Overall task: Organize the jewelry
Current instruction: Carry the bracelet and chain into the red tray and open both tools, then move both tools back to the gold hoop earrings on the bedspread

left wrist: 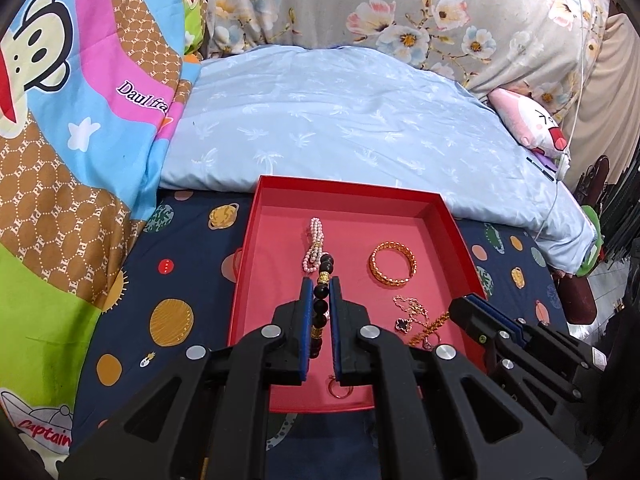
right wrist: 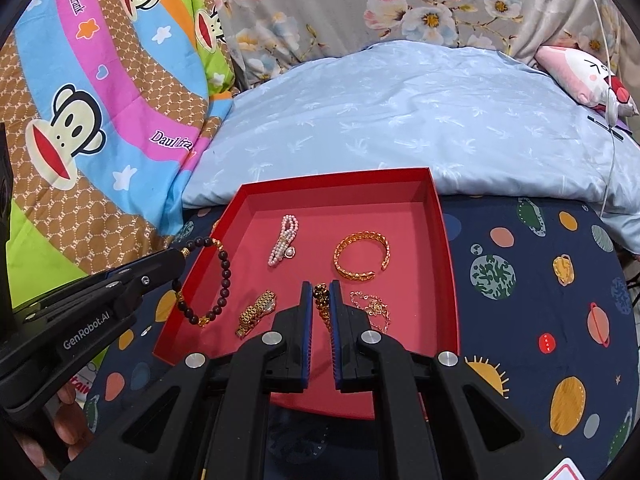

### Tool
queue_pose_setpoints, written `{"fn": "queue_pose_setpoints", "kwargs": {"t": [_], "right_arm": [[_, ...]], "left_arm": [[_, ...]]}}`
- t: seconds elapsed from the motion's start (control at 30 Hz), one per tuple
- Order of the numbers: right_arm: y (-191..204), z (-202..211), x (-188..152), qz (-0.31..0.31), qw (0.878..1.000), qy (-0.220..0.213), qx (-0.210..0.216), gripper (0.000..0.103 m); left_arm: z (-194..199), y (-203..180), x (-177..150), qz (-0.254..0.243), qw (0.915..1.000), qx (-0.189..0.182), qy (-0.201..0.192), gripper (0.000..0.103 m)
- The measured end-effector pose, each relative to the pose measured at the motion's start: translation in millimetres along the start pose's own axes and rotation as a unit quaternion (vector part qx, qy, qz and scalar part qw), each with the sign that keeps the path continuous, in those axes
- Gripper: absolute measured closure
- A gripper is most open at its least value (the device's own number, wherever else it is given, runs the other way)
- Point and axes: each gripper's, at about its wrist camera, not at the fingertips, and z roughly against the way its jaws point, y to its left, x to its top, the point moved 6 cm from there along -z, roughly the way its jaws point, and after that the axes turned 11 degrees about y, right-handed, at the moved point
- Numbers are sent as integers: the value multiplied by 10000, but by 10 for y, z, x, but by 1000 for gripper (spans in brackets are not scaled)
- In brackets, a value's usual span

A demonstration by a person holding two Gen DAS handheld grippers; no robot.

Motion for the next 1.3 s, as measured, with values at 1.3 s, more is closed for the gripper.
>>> {"fn": "queue_pose_setpoints", "kwargs": {"t": [1.3], "right_arm": [[56, 452, -903, -118, 9999, -33, 55, 83]], "left_arm": [[373, 394, -717, 571, 9982, 174, 30, 67]]}}
